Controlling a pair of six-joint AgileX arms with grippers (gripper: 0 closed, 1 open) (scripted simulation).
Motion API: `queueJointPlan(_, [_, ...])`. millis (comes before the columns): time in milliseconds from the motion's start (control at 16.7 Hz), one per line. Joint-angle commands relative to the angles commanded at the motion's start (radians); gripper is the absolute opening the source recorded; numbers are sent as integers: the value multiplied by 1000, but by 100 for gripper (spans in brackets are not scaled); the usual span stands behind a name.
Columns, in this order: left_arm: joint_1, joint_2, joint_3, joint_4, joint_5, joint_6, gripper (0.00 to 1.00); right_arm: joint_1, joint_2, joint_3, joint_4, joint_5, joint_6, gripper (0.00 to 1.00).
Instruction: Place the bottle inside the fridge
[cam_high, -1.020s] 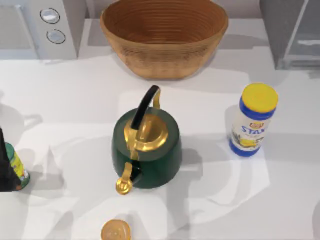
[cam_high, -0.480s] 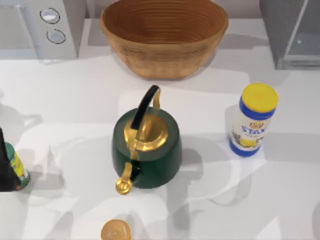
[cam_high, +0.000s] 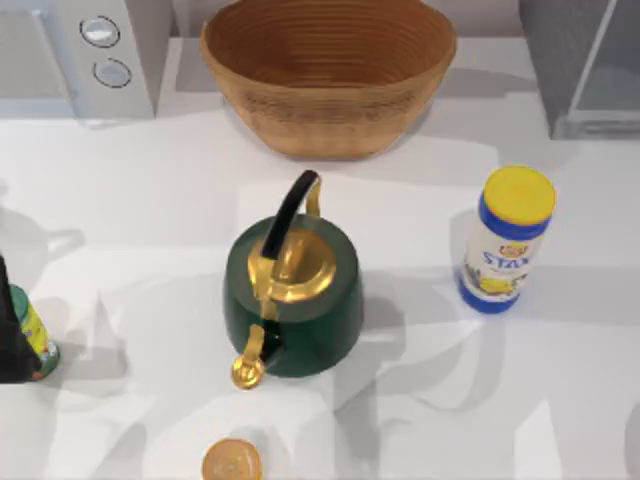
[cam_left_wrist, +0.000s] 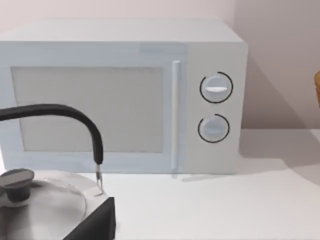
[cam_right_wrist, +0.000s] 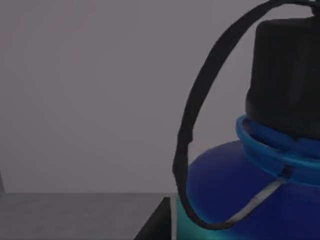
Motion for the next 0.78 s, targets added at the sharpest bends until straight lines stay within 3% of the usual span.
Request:
queueJointPlan(300, [0, 0, 0, 0, 0, 0, 100, 5, 10, 15, -13, 2, 0, 1])
queueJointPlan(780, [0, 0, 0, 0, 0, 0, 100, 5, 10, 15, -13, 2, 0, 61])
